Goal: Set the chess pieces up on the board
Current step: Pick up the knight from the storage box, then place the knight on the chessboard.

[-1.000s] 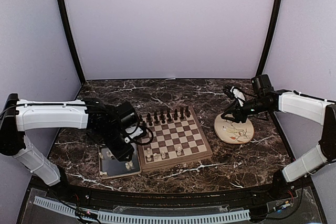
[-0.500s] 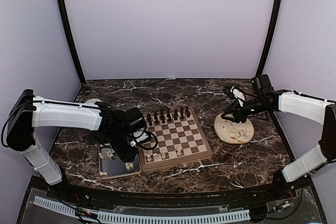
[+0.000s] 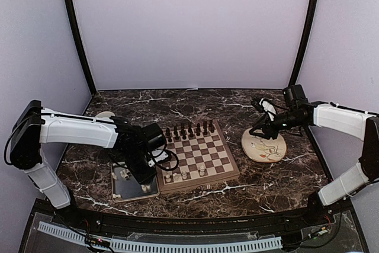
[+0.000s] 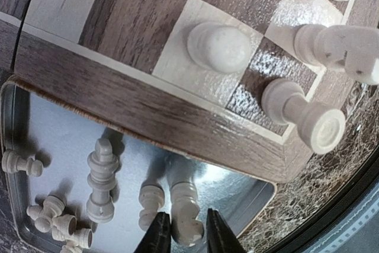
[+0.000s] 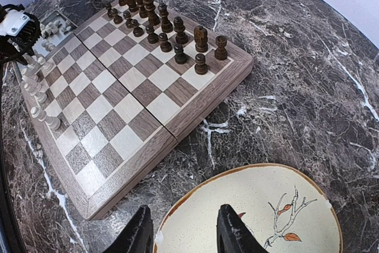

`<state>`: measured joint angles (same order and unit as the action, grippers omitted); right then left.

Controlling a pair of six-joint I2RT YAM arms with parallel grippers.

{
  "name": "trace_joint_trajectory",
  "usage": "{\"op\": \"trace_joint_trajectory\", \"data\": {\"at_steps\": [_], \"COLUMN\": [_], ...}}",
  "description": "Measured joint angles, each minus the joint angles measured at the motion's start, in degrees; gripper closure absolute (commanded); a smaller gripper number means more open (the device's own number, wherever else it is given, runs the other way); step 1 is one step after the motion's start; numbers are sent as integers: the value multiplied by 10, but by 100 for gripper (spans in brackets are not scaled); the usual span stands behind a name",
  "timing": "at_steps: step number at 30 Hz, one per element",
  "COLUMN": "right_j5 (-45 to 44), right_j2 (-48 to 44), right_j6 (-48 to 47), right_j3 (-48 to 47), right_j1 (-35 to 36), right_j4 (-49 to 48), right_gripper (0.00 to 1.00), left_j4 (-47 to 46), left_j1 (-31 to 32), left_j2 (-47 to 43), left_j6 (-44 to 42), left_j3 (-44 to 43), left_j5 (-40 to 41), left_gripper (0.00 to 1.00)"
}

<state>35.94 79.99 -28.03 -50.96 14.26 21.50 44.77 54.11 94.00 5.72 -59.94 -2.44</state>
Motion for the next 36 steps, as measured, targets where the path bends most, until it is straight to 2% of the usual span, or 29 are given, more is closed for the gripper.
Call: {"op": "trace_joint_trajectory", "data": {"at_steps": [15, 22, 27, 30, 36], "right_j5": [0, 0, 0, 0, -2], "right_j2": [1, 1, 1, 1, 1], "right_j6": [0, 0, 0, -1, -2], "right_j3": [0, 0, 0, 0, 0], "right_j1": [0, 0, 0, 0, 0], "right_j4": [0, 2, 4, 5, 8], "right_gripper": [62, 62, 62, 62, 62], "left_j4": [10, 16, 11, 11, -4], "left_j1": [-1, -12, -16, -17, -17], "left_j2": [-2, -61, -70, -48, 71], "left_j6": [-3, -4, -9, -21, -53], "left_j3": [-7, -49, -76, -107, -217], "left_j5": [0, -1, 2, 6, 7], "left_gripper": [91, 91, 91, 91, 90]}}
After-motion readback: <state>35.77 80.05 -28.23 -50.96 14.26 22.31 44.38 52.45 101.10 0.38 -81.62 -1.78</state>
